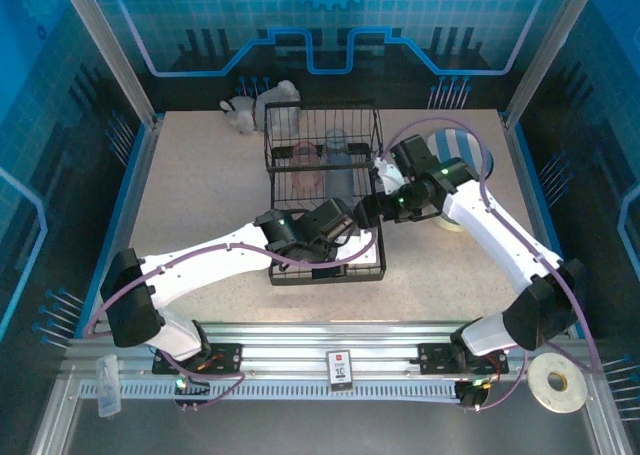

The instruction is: Unload the mixed dishes from the dish rack

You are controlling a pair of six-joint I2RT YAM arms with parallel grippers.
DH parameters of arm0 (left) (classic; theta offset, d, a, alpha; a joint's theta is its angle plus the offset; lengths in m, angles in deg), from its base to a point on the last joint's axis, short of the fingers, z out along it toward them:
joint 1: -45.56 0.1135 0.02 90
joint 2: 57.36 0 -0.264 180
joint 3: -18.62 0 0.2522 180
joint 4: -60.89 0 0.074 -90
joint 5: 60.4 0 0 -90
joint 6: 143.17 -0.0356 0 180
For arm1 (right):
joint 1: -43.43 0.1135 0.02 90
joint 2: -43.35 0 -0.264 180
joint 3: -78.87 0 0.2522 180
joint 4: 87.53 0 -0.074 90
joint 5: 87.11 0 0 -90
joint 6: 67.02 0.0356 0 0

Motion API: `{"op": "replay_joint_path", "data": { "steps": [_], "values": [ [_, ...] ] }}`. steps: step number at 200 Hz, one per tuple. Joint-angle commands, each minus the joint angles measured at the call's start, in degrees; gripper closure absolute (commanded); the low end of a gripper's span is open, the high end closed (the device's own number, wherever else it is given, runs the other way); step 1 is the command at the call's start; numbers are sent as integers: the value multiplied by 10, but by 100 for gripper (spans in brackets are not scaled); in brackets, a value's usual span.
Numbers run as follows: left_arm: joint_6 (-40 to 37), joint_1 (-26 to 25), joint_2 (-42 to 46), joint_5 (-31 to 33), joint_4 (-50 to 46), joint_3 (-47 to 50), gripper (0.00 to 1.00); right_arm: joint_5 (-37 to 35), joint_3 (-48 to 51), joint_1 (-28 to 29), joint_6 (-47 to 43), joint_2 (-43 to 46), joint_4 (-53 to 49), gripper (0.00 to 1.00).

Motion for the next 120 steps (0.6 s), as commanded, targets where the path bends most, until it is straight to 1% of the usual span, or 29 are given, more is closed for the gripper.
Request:
{"op": "replay_joint_path", "data": {
  "steps": [1, 20, 58, 88, 120],
  "values": [
    [-22, -6, 7, 21, 36, -36, 100, -43, -32, 22, -11, -21, -40, 18],
    [-19, -9, 6, 28, 35, -36, 100, -63, -41, 27, -3, -36, -52, 22],
    [-13, -14, 14, 38, 36, -28, 100, -89, -51, 38, 6, -59, -75, 36],
    [-11, -17, 18, 44, 37, -24, 100, -98, -48, 46, 15, -69, -83, 40],
    [-10, -19, 17, 50, 34, -23, 100, -102, -44, 49, 23, -70, -86, 50]
  ]
}}
